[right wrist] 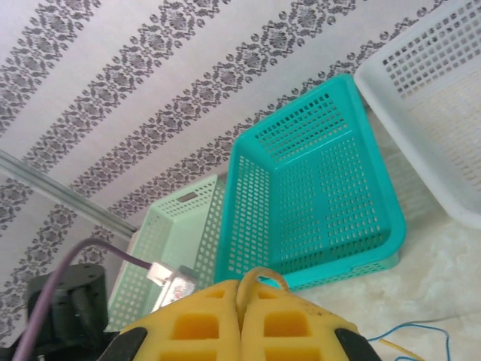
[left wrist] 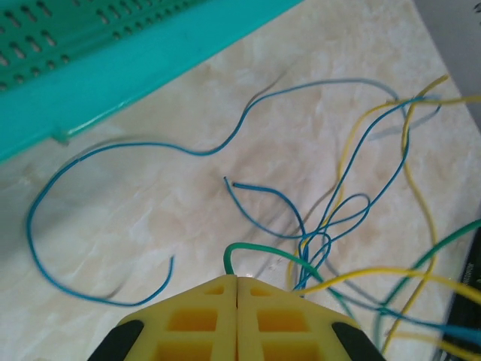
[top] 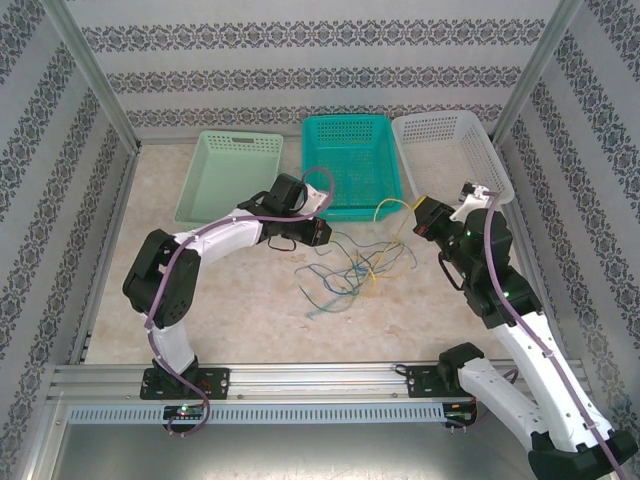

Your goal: Untangle the cables

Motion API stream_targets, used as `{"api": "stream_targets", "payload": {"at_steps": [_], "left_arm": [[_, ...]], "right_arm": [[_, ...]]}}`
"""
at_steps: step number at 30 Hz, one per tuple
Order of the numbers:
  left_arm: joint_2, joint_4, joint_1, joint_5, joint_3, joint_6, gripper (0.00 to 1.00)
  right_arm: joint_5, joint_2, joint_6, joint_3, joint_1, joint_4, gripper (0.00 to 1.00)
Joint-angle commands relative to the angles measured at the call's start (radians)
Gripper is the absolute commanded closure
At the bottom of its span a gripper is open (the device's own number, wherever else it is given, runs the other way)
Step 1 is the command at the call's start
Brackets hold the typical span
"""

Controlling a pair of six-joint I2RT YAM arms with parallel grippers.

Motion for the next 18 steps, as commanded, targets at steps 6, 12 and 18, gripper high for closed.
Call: {"api": "stream_targets", "payload": {"at_steps": [6,12,18], "left_arm": [[-0.040,-0.016,-0.013,-0.025,0.000,0.012,0.59],[-0.099,-0.023,-0.013,-0.045,-0.007,0.021,0.09],[-0.205,-0.002,-0.010,-0.145,-0.041,0.015,0.00]], "right_arm": [[0.058,0.144,-0.040,-0.010,0.158,0.046,1.00],[0.082,0.230,-0.015,-0.021,0.176,0.093,1.00],[0.083,0.278,-0.002,-0.014,0.175,0.094,1.00]]}}
